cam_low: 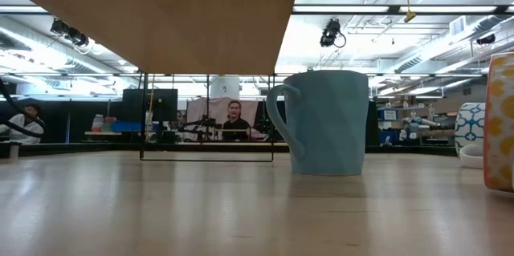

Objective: Place coffee mugs
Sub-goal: Put the left blue mug on the shelf aligned with the yellow mug

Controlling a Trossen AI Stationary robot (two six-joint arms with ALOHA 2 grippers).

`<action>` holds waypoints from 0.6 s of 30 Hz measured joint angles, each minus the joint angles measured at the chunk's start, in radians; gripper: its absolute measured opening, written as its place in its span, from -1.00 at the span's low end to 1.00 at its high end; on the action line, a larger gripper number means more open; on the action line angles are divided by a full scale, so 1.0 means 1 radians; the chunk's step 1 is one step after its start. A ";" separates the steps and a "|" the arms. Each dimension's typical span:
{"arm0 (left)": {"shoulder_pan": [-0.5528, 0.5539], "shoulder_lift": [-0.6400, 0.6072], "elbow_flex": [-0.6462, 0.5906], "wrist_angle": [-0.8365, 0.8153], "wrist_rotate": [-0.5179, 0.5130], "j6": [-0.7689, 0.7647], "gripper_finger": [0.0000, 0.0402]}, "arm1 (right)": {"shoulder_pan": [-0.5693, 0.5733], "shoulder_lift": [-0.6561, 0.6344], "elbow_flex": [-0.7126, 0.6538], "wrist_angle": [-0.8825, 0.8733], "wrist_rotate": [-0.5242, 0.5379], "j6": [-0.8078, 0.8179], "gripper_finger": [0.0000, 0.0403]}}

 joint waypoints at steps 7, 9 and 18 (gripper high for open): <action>-0.111 0.001 -0.207 0.003 -0.055 -0.268 -0.26 | -0.033 0.002 -0.186 0.090 0.003 0.187 -0.37; -0.127 0.000 -0.280 0.023 -0.055 -0.342 -0.26 | -0.050 0.002 -0.226 0.118 0.003 0.220 -0.37; -0.154 0.001 -0.542 0.240 -0.055 -0.468 -0.26 | -0.157 0.002 -0.347 0.122 0.004 0.313 -0.37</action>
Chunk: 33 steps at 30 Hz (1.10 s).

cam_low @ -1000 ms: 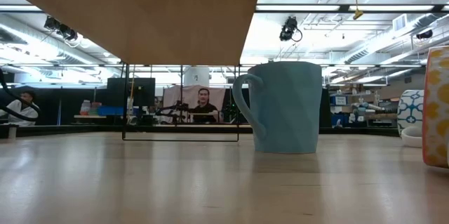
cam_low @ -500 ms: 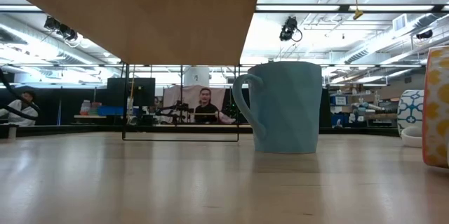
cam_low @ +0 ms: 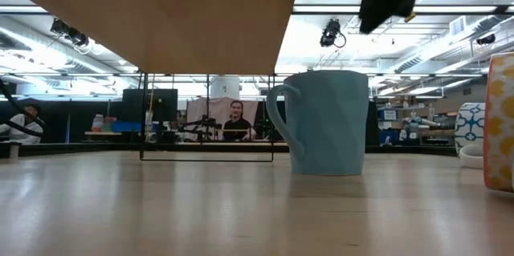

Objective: Place coffee mugs
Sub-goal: Put the left blue mug on the shelf aligned with the yellow mug

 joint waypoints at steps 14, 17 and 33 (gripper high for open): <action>0.001 0.000 -0.052 0.083 0.000 -0.003 -0.26 | -0.115 0.000 -0.124 0.124 -0.005 0.023 -0.37; 0.001 0.000 -0.052 0.090 0.000 -0.002 -0.26 | -0.118 0.000 -0.147 0.148 -0.008 0.025 -0.37; 0.001 0.000 -0.052 0.098 0.000 -0.003 -0.26 | -0.117 -0.001 -0.300 0.383 -0.010 0.026 -0.37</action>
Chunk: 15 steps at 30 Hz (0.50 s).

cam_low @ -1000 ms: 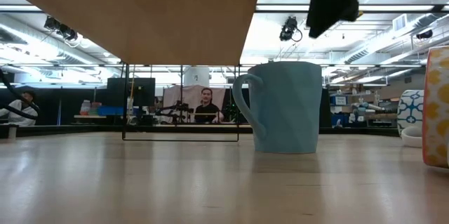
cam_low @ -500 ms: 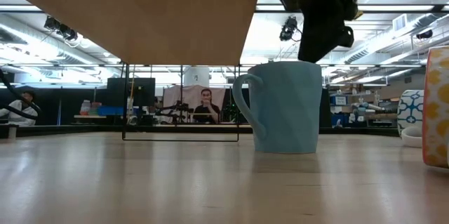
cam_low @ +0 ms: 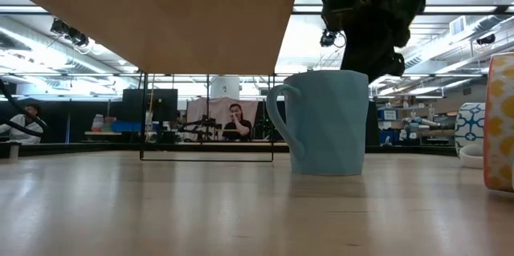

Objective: Place coffee mugs
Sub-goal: Put the left blue mug on the shelf aligned with the yellow mug

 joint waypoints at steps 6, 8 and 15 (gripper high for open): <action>0.000 0.000 0.000 0.000 0.000 0.000 -0.26 | 0.000 0.000 -0.019 0.020 -0.008 0.000 -0.37; 0.000 0.000 0.000 0.000 0.000 0.000 -0.26 | 0.000 0.000 -0.019 0.017 -0.029 0.000 -0.38; 0.000 0.000 0.000 0.000 0.000 0.000 -0.26 | 0.000 0.000 -0.019 0.000 -0.052 0.000 -0.52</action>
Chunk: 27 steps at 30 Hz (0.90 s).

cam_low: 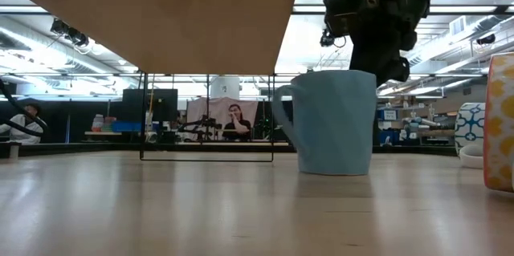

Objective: Place coffee mugs
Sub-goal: Put the left blue mug on the shelf aligned with the yellow mug

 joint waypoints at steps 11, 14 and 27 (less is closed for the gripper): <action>0.000 0.000 0.000 0.000 0.000 0.000 -0.26 | -0.019 0.000 0.000 -0.008 -0.045 -0.109 -0.89; 0.000 0.000 0.000 0.000 0.000 0.000 -0.26 | -0.042 0.000 0.000 -0.006 -0.090 -0.180 -0.89; 0.000 0.000 0.000 0.001 0.000 0.000 -0.26 | -0.116 0.000 0.000 0.009 -0.260 -0.673 -0.82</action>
